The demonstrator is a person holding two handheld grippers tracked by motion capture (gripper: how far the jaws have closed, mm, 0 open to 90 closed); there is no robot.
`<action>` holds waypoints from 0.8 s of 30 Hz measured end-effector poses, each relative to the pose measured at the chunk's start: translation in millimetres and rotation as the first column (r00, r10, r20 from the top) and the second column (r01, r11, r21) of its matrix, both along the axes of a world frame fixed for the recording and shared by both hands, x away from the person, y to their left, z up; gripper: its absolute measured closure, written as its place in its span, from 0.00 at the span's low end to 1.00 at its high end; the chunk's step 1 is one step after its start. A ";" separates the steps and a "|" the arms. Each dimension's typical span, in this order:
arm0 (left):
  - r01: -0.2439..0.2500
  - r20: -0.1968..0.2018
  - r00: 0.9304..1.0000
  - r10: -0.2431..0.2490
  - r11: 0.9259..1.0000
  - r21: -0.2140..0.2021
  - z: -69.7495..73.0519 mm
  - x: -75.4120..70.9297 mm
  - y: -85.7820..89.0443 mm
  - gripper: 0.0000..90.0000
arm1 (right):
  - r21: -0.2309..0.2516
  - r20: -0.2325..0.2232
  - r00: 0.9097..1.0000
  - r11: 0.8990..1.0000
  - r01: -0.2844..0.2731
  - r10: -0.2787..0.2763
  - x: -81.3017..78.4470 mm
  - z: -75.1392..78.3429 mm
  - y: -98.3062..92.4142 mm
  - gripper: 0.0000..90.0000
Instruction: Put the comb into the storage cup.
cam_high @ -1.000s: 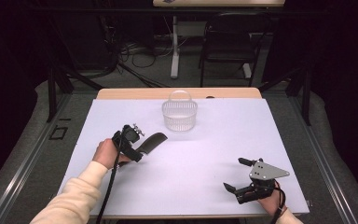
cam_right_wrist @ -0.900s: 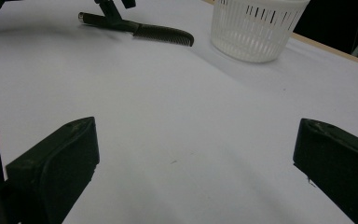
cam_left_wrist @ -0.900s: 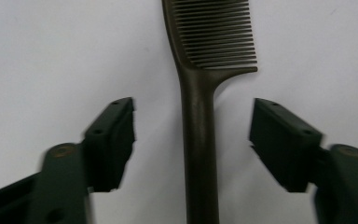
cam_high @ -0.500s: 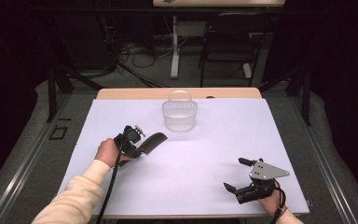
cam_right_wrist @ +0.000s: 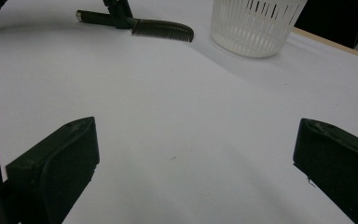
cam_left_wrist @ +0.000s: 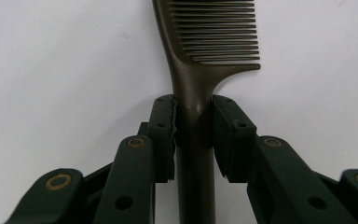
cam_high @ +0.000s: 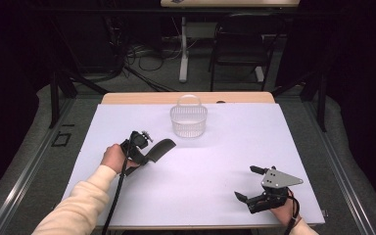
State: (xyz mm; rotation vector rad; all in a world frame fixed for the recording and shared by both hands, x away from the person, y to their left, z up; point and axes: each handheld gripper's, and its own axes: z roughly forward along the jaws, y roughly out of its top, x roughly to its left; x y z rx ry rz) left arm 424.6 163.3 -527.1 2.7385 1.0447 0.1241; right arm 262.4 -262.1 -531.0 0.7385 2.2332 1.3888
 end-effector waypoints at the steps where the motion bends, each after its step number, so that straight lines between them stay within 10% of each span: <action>1: -0.003 -0.001 1.000 0.003 1.000 0.005 0.2 0.2 -0.7 0.79 | 0.003 0.002 1.000 1.000 0.001 -0.001 -0.1 -0.1 0.1 0.00; 24: -0.031 0.040 0.999 0.034 0.997 -0.068 14.9 -8.0 12.2 0.80 | -0.004 0.008 1.000 1.000 0.004 -0.004 -0.8 0.2 0.0 0.00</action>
